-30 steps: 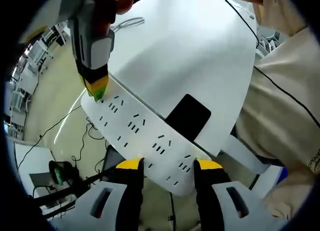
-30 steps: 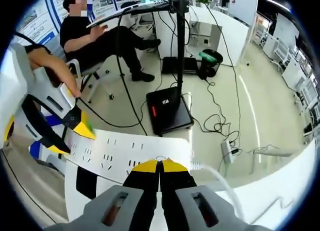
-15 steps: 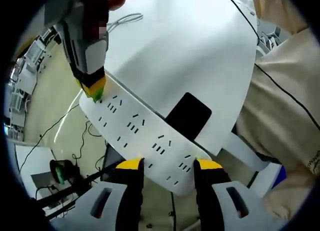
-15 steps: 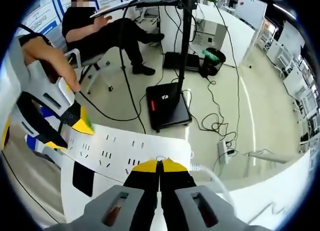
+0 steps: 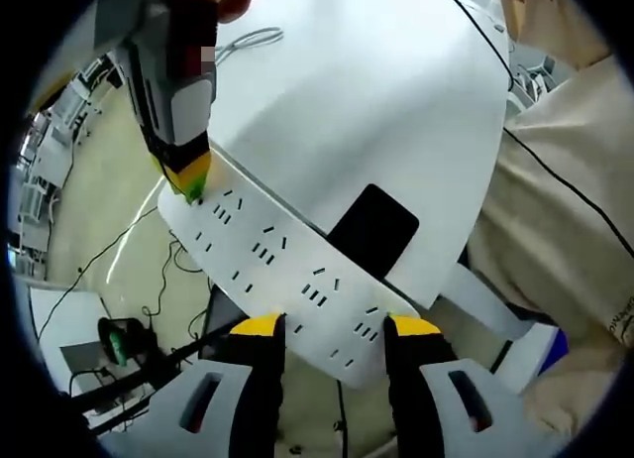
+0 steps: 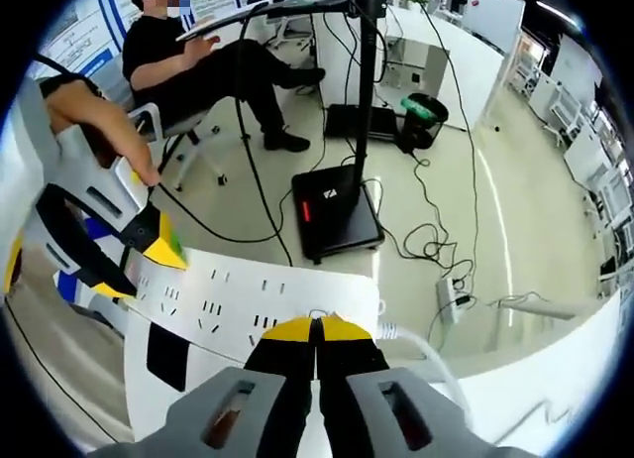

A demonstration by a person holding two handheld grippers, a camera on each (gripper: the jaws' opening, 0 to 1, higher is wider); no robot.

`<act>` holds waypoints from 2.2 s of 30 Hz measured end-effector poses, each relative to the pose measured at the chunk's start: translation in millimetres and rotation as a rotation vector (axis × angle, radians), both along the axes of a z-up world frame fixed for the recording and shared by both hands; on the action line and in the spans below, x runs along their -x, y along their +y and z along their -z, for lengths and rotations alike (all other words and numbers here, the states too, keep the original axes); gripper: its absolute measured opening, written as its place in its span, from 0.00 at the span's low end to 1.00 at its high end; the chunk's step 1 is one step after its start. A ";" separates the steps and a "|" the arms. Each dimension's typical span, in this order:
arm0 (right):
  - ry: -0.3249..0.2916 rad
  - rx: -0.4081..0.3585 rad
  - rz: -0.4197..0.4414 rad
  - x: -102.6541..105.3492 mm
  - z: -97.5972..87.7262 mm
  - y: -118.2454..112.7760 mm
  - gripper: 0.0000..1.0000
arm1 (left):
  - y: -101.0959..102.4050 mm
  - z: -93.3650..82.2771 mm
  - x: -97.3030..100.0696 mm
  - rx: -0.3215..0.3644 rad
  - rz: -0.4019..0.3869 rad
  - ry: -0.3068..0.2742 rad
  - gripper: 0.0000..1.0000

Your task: Pick up the power strip scattered on the table, fix it on the side mounting bracket of the table, and press the switch

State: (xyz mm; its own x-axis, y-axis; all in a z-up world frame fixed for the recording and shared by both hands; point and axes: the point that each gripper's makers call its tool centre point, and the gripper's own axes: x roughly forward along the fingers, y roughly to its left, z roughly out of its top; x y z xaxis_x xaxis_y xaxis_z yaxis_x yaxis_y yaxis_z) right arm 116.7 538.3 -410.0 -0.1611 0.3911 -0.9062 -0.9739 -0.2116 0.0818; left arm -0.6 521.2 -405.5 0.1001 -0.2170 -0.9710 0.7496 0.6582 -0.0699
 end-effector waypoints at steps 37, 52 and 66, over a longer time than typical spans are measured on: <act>0.010 -0.088 0.023 -2.7 -28.2 -6.6 0.00 | -3.1 -0.3 4.6 -0.027 -0.006 0.012 0.44; -0.041 -0.307 0.123 -30.3 -95.3 -20.9 0.00 | -3.6 -1.9 6.4 0.036 -0.016 -0.037 0.44; -0.079 -0.500 0.268 -44.0 -155.3 -90.0 0.00 | -0.8 -0.3 0.4 0.070 -0.020 -0.063 0.44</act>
State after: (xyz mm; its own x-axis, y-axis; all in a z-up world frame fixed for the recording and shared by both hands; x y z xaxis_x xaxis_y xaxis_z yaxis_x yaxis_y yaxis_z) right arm 160.7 448.3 -254.7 0.0630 0.7931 -0.6058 -0.9980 0.0488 -0.0399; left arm -1.0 520.3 -405.2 0.1651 -0.2819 -0.9451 0.7406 0.6683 -0.0699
